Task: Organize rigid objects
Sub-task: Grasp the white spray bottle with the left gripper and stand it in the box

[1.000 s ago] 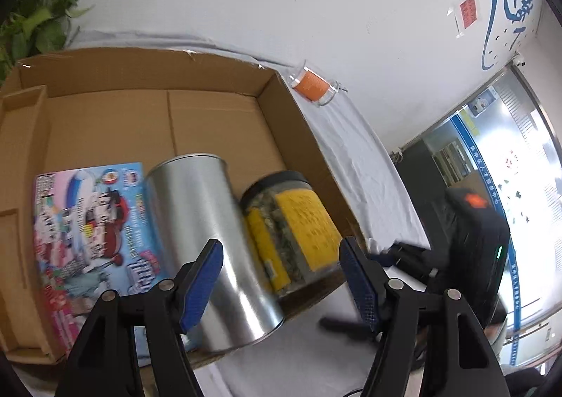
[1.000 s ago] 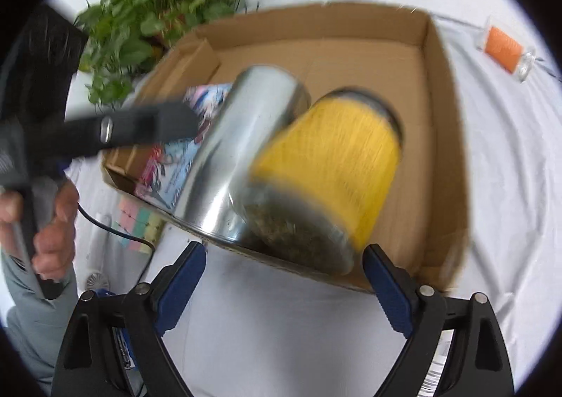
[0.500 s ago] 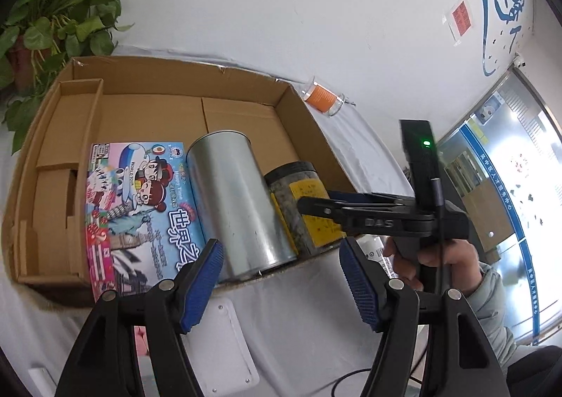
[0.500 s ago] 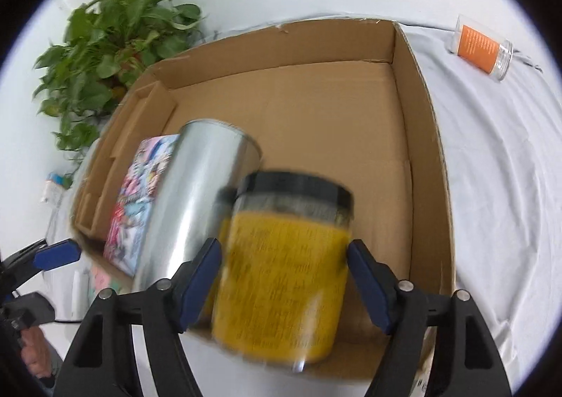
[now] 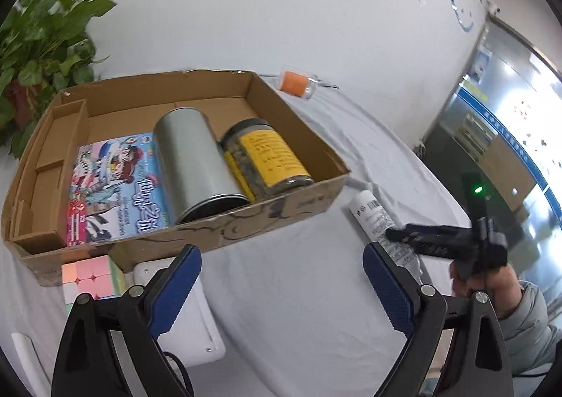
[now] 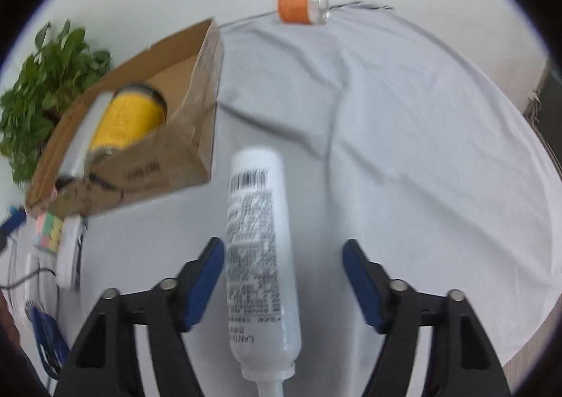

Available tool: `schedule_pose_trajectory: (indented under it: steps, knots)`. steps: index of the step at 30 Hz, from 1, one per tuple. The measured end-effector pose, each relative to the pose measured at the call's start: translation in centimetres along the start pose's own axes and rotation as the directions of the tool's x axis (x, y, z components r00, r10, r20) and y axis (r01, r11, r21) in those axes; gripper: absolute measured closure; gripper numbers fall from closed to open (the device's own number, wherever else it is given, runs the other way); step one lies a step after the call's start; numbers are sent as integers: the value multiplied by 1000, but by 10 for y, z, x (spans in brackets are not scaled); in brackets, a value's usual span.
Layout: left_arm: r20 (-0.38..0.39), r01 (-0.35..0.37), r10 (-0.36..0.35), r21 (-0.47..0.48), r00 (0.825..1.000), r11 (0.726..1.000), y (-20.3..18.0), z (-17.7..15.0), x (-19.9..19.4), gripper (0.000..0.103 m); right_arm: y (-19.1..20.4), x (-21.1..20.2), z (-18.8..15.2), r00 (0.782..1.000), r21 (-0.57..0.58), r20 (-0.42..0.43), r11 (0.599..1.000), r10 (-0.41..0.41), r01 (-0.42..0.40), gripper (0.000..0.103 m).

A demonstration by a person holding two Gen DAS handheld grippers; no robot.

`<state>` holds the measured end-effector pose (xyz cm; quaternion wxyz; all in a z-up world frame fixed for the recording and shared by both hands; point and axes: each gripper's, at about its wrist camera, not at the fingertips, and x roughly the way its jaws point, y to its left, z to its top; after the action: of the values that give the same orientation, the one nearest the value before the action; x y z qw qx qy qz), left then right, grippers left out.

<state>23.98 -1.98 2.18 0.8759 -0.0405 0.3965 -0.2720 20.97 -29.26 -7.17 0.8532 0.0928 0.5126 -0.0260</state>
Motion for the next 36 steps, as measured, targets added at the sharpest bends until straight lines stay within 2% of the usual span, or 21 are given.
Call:
schedule_pose_trajectory:
  steps: [1,2,3,6,9,11,12,14,16,18,19,21,22,24,26,27,28,30,31,33,36]
  knots:
    - [-5,10,-10,14,1000,1000,-6,0,0,10,10,8,-7,999,-45,-30,999,21,-23,55]
    - [-12,21,-21,31,1000,999,-10,0,-1,10,21,11,-12,999,-90,-32,996,1,-3,59]
    - [-18,27,-26,49,1000,998,-14,0,-2,10,30,11,-17,1000,-124,-15,992,-3,1,59]
    - [-37,41,-37,121,999,992,-26,-1,-4,12,54,13,-31,983,-202,-46,962,180,-186,59]
    - [-87,82,-68,167,994,983,-30,-1,5,18,86,10,-47,948,-399,-123,860,294,-318,59]
    - [-154,128,-100,182,983,975,-33,-4,21,25,100,4,-60,917,-544,-193,739,349,-397,59]
    - [-181,145,-113,180,977,973,-33,-5,29,33,102,2,-64,910,-593,-212,693,357,-411,59]
    - [-252,187,-140,173,957,967,-34,-11,52,43,100,-4,-69,911,-673,-237,620,338,-405,56]
    - [-300,223,-166,167,940,960,-38,-17,71,55,92,-7,-66,919,-716,-252,580,303,-388,52]
    - [-368,279,-205,161,907,947,-47,-27,93,65,82,-11,-62,933,-761,-246,544,263,-354,51]
    - [-396,294,-206,176,895,939,-54,-32,102,64,77,-13,-58,941,-772,-233,541,246,-333,51]
    - [-412,320,-222,186,884,929,-65,-35,104,65,66,-15,-48,950,-768,-217,562,225,-308,44]
    - [-416,317,-213,199,884,927,-70,-37,103,66,60,-16,-41,954,-750,-202,591,223,-297,42]
    - [-448,313,-207,176,870,933,-76,-40,105,66,50,-19,-32,965,-687,-150,680,215,-258,42]
    - [-484,308,-213,125,849,943,-79,-46,110,63,37,-16,-23,990,-596,-71,790,124,-142,42]
    - [-487,301,-210,116,848,947,-82,-48,109,63,34,-16,-21,994,-546,-56,830,92,-108,42]
    - [-488,290,-204,106,849,951,-84,-49,109,63,28,-16,-19,994,-452,-63,886,87,-106,42]
    - [-487,263,-201,61,850,963,-85,-49,108,63,8,-19,-16,976,-225,-105,951,191,-210,40]
    - [-485,256,-205,40,850,966,-86,-50,108,63,3,-19,-19,954,-115,-116,950,277,-289,40]
    - [-479,241,-213,-3,851,970,-85,-52,109,63,3,-10,-28,901,47,-145,913,408,-405,40]
    - [-465,230,-232,-62,854,971,-89,-52,114,63,27,13,-37,879,125,-192,899,437,-419,40]
